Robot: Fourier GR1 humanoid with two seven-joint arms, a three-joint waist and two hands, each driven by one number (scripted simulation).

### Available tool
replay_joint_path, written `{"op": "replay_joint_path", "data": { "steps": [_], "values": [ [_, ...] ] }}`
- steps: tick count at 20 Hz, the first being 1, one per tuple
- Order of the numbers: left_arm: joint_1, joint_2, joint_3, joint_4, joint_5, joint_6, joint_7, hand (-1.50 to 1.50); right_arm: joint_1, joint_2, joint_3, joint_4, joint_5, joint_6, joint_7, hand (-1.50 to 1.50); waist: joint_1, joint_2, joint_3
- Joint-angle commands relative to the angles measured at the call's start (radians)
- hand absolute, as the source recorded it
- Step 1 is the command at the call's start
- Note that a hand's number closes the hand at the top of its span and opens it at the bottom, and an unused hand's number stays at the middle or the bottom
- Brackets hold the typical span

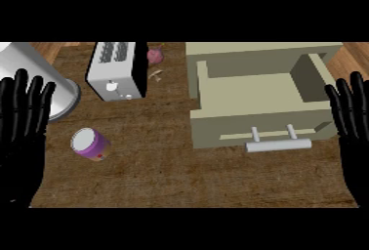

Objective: Pick up the can, place it into the drawer and close the drawer

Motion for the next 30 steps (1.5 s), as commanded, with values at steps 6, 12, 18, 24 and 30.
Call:
{"op": "replay_joint_path", "data": {
  "steps": [6,12,18,24,30],
  "values": [
    [-0.151,0.012,0.034,0.182,0.017,-0.032,-0.067,-1.5,0.004,0.028,-0.03,0.021,0.03,-0.026,-0.042,-1.5,0.057,0.053,-0.032],
    [-0.005,0.013,0.023,0.155,-0.042,0.049,0.292,-1.5,0.14,0.041,-0.014,0.01,0.029,-0.062,0.188,-1.5,0.058,0.051,-0.031],
    [-0.03,0.028,0.042,0.082,-0.049,0.044,0.372,-1.5,0.199,0.032,-0.055,0.002,-0.008,-0.01,0.182,-1.5,0.059,0.051,-0.032],
    [0.007,0.001,0.045,0.008,-0.039,0.067,0.442,-1.5,0.209,0.003,-0.142,0.015,-0.073,0.048,0.154,-1.5,0.06,0.051,-0.031],
    [-0.005,0.025,0.122,0.07,0.015,0.04,0.425,-1.5,0.303,0.06,-0.113,0.018,-0.025,0.075,0.048,-1.5,0.058,0.051,-0.032]
  ]
}}
